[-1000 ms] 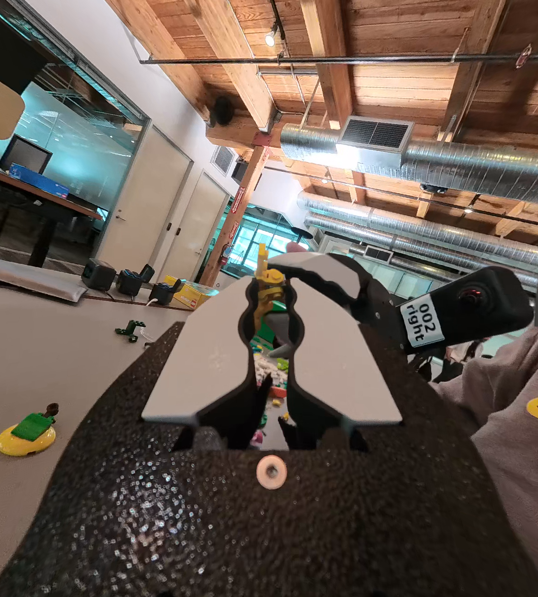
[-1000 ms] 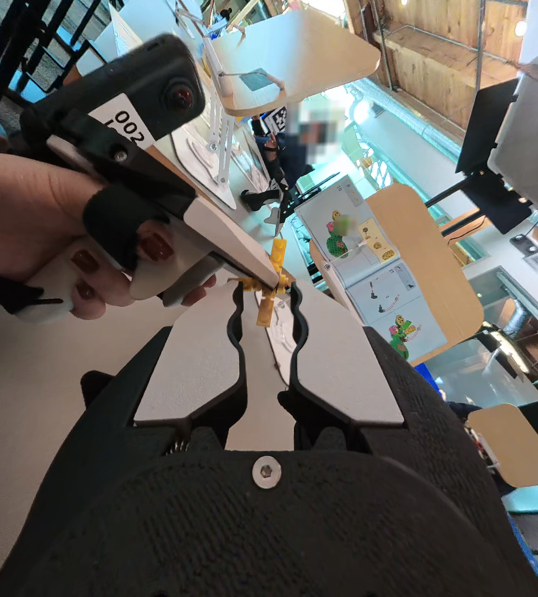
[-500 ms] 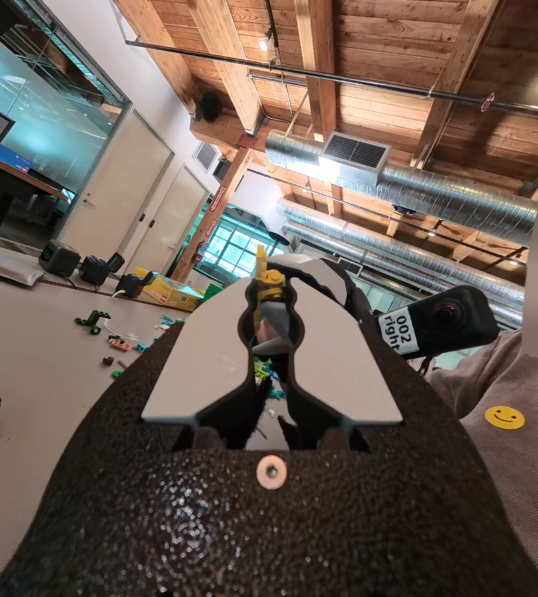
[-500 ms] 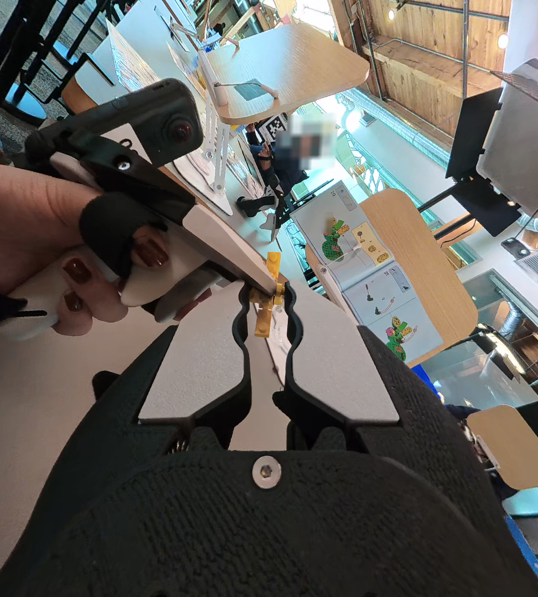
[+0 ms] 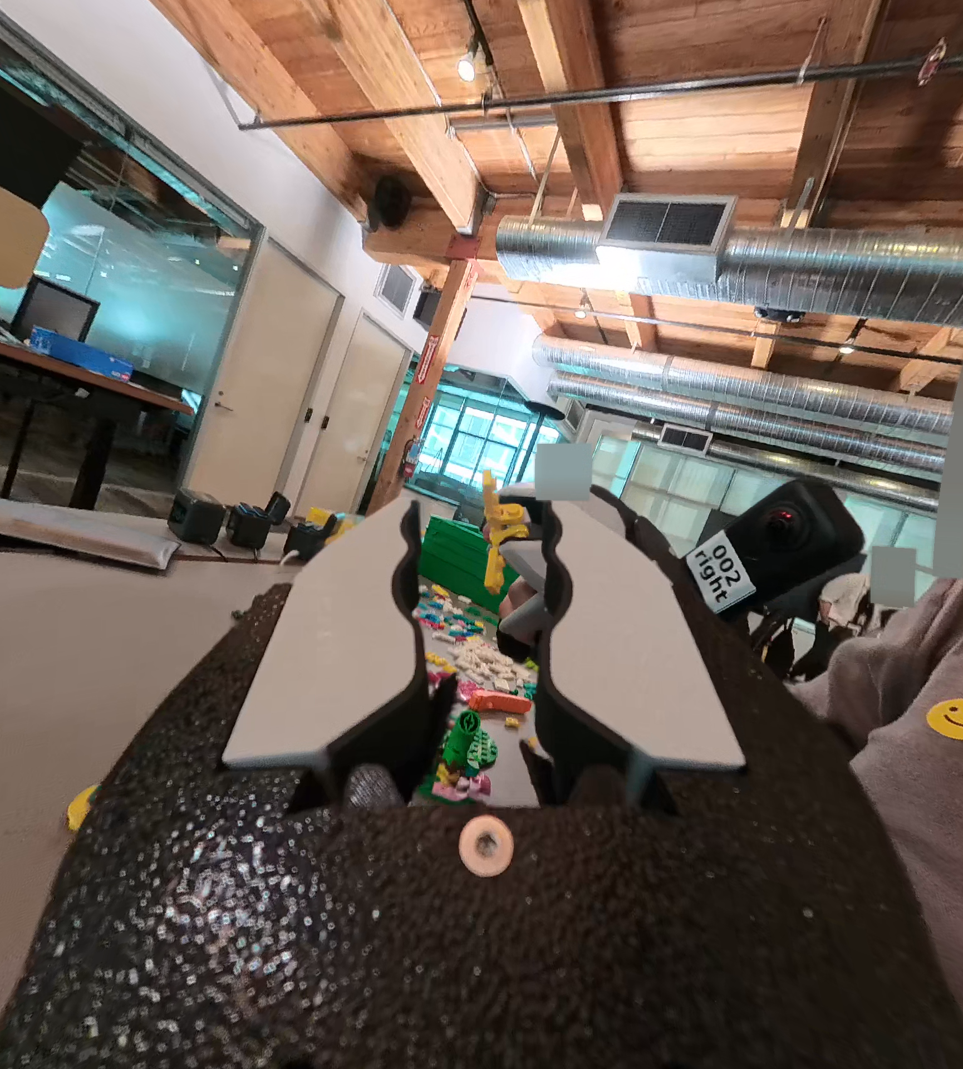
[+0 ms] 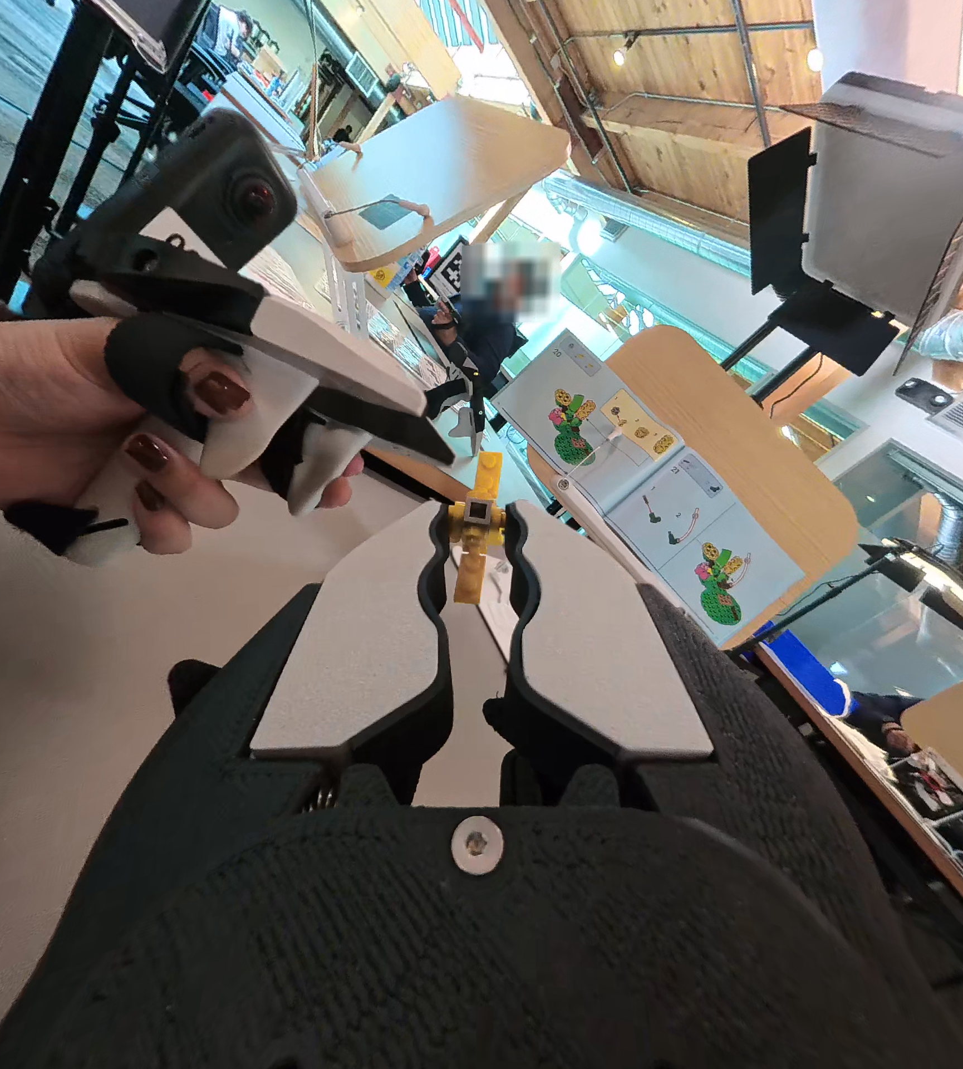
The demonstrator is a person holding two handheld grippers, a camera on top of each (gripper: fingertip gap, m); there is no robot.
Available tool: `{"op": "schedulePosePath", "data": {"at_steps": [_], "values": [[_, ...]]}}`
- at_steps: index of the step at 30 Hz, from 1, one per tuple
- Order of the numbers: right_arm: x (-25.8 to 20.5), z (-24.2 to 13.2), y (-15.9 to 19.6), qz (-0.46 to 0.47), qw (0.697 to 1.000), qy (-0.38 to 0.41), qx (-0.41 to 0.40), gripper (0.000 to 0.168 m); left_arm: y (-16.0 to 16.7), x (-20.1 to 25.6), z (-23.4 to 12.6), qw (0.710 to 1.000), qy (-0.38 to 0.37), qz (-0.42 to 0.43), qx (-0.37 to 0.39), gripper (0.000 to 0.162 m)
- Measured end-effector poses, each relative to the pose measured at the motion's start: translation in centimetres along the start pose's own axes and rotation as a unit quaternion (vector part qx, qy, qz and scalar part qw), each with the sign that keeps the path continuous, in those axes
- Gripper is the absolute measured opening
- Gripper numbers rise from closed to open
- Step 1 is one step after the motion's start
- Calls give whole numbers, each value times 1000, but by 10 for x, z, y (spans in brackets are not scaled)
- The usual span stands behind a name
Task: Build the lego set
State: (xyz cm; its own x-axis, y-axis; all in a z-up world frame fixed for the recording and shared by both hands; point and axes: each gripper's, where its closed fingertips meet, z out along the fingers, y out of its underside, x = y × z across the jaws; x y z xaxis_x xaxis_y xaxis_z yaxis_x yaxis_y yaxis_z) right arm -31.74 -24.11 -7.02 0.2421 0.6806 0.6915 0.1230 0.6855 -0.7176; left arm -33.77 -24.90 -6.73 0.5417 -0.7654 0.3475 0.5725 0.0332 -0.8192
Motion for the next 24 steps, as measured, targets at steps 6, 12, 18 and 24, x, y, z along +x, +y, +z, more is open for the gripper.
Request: {"op": "schedulePosePath", "data": {"at_steps": [6, 12, 18, 24], "values": [[0, -1, -3, -5, 1000, 8, 11, 16, 22, 9, 12, 997, -4, 2, -72, 54], [-11, -5, -10, -27, 999, -14, 44, 16, 27, 19, 16, 995, -3, 42, -95, 47], [-17, -8, -13, -57, 996, -20, 63, 16, 23, 24, 15, 994, 8, 64, -86, 28], [-18, -14, -12, -88, 993, -20, 75, 16, 14, 20, 9, 997, 24, 39, -67, 19]]}}
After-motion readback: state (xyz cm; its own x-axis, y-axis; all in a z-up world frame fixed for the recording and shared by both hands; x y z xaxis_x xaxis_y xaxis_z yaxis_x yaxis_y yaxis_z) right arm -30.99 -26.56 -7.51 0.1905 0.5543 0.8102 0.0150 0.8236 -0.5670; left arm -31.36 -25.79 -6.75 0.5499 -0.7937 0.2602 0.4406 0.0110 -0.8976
